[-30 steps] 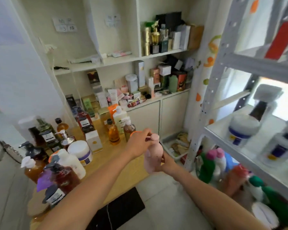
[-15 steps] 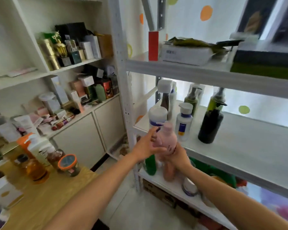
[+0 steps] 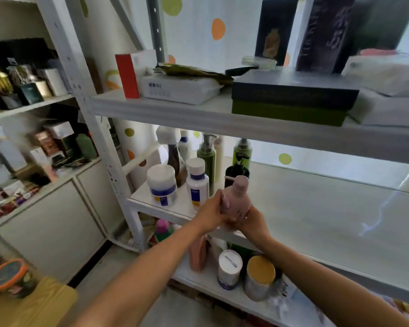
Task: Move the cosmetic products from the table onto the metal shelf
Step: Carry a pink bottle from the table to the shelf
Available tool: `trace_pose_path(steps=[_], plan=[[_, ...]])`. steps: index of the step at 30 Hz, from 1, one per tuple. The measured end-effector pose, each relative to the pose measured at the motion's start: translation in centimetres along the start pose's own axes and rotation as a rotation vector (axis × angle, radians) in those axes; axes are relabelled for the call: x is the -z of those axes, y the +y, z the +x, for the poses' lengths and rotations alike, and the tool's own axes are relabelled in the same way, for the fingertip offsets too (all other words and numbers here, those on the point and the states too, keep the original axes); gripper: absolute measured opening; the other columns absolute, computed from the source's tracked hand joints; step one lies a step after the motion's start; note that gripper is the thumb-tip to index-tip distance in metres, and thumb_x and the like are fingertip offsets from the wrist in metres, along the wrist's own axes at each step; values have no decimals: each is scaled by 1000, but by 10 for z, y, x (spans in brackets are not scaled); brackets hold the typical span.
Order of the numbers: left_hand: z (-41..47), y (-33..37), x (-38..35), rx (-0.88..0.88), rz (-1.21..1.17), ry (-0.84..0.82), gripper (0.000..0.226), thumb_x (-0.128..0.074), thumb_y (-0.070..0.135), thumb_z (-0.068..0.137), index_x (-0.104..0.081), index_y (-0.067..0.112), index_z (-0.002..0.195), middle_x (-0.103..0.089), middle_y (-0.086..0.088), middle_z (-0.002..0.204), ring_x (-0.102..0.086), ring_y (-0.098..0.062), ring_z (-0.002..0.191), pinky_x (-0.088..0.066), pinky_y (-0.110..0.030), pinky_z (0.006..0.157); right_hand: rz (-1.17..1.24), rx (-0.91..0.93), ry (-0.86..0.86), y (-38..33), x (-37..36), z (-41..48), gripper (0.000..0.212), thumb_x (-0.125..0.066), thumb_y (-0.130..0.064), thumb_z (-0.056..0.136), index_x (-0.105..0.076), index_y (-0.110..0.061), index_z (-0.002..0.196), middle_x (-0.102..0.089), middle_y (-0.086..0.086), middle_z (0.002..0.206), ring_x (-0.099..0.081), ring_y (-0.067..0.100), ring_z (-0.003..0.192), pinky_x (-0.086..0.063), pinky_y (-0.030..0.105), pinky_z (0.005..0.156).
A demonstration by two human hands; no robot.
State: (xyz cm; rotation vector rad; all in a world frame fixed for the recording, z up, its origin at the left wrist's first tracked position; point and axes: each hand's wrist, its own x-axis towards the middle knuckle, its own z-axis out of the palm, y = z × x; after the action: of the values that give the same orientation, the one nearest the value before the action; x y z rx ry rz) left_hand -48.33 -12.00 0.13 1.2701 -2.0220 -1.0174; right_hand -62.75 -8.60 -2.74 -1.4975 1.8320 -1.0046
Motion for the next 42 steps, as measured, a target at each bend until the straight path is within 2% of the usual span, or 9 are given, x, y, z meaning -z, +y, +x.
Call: trace_pose_path(steps=[2,6,8,12,16,18,22,32,42], plan=[[8,-1,-3,7,3,-8,62,-81,12,71,-45,8,121,-59,-10,118,-54,-22,110,-48,-40,95,7,1,-4,6,2,7,55,-82,-19,68,-56,-8,115,-67,10,100,-58,21,83,-41,28,66],[21,-2,-3,47,-71,-39,64,-79,8,74,-43,15,126,-56,-7,124,-50,-17,112,-45,-30,94,42,16,-59,15,7,21,50,-79,-10,69,-54,-10,112,-64,7,95,-57,21,81,-44,24,59],[26,-5,-1,73,-94,-35,69,-80,8,73,-42,13,130,-55,-6,124,-51,-19,115,-46,-29,94,51,35,-116,19,8,26,52,-78,-6,68,-51,-12,112,-61,3,97,-57,20,87,-47,24,64],[33,-9,3,97,-106,-39,74,-79,9,75,-39,15,136,-54,-2,124,-51,-21,117,-46,-28,92,13,96,-186,29,6,33,59,-82,-8,65,-49,-18,113,-54,4,108,-57,20,94,-55,41,82],[37,-7,6,109,-119,-70,71,-77,7,78,-39,16,137,-49,5,122,-46,-12,113,-40,-22,90,-98,126,-156,33,6,42,76,-85,-14,65,-45,-16,129,-30,2,121,-45,16,99,-45,23,90],[40,-8,7,117,-126,-79,72,-76,8,78,-38,17,138,-48,4,125,-45,-14,116,-40,-23,91,-116,148,-153,35,6,48,80,-85,-13,63,-43,-14,131,-24,6,133,-42,18,108,-41,21,93],[43,-9,7,130,-149,-100,79,-76,11,79,-31,22,143,-48,-2,138,-45,-21,128,-43,-31,100,-40,175,-174,39,5,59,93,-87,-14,61,-36,-17,139,-14,4,150,-30,18,129,-44,40,102],[55,-7,5,151,-179,-92,84,-75,8,79,-26,23,146,-45,-7,142,-43,-26,132,-42,-42,107,45,155,-148,50,-1,85,99,-90,-24,54,-40,-21,139,-21,-5,152,-28,17,136,-43,47,104],[71,-7,7,148,-169,-77,81,-74,6,80,-29,21,146,-48,-7,140,-46,-24,130,-45,-34,100,60,149,-157,59,-3,102,101,-88,-35,48,-40,-25,137,-25,-10,150,-36,21,134,-47,48,99]])
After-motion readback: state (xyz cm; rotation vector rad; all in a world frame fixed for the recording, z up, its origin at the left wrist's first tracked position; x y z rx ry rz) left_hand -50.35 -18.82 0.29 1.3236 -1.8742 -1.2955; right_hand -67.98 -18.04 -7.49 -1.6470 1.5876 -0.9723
